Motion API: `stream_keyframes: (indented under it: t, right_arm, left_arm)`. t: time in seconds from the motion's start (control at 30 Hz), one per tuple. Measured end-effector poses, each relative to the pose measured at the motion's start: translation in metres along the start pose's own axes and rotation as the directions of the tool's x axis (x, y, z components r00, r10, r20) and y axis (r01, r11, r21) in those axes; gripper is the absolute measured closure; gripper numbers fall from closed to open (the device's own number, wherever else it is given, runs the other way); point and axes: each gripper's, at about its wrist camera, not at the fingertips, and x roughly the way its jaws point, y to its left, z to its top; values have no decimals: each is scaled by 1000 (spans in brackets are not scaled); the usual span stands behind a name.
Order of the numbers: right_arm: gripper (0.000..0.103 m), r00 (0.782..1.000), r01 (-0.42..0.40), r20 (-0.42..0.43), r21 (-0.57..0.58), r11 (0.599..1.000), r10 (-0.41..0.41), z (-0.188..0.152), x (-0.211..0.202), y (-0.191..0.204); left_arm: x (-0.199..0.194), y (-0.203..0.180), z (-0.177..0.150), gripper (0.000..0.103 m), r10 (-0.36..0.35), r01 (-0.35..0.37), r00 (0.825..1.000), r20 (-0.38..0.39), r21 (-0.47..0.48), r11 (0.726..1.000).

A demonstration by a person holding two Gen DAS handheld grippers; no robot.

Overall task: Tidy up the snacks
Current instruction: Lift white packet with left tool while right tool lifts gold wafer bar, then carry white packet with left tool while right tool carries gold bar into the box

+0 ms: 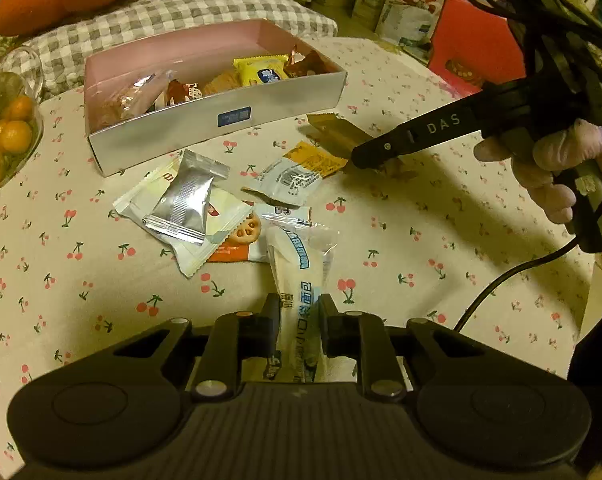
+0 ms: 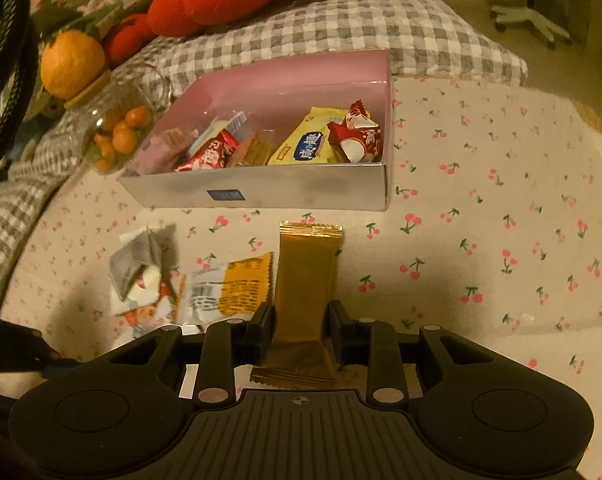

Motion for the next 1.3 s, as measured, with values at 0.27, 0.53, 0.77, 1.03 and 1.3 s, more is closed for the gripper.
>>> stream_keyframes:
  t: [0.27, 0.53, 0.77, 1.03, 1.3]
  right_arm:
    - [75, 999, -35, -19, 66, 997, 37, 2, -10, 1]
    - [75, 997, -79, -19, 116, 990, 81, 4, -23, 0]
    - [75, 994, -105, 12, 137, 985, 105, 12, -32, 3]
    - [75, 989, -139, 72, 191, 972, 127, 37, -37, 3]
    - [75, 981, -171, 135, 241, 955, 142, 71, -25, -7]
  left_arm:
    - [-5, -1, 2, 87, -32, 33, 999, 9, -35, 999]
    - [-11, 4, 10, 88, -60, 64, 997, 44, -105, 992]
    - [-20, 10, 24, 88, -36, 50, 995, 95, -155, 987]
    - [-26, 26, 49, 88, 44, -2, 986, 160, -253, 967]
    - [-21, 39, 90, 88, 106, -32, 971, 215, -321, 947]
